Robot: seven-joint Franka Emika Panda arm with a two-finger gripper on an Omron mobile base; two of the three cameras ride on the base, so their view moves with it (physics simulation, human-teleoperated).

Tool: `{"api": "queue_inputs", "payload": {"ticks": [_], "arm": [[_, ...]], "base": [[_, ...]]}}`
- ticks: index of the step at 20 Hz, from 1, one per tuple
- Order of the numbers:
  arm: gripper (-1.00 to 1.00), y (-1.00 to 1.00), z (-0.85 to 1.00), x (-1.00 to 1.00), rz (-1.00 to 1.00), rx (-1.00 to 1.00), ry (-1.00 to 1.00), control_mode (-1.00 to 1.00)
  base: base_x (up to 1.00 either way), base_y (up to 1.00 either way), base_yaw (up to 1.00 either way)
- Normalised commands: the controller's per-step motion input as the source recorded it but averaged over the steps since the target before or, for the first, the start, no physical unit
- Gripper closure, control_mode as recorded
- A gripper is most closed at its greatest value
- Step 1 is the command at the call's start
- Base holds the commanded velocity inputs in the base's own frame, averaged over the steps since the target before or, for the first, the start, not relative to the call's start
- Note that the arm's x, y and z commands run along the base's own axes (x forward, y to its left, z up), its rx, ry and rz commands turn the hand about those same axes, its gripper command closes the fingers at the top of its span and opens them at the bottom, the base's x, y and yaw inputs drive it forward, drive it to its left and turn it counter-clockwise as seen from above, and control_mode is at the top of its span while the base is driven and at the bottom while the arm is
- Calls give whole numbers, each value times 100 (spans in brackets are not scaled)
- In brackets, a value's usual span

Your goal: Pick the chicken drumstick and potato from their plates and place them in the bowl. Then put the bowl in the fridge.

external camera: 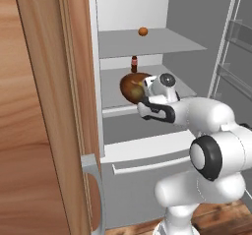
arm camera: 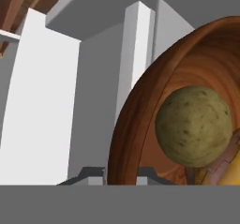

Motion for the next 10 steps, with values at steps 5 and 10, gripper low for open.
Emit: {"api": "queue_inputs", "payload": {"ticks": [5, 10], "arm": [[100, 0, 0, 37, 0, 0, 3, -100], [100, 0, -2, 26, 8, 0, 10, -100]], "base": [[0, 0, 0], [0, 0, 0]]}}
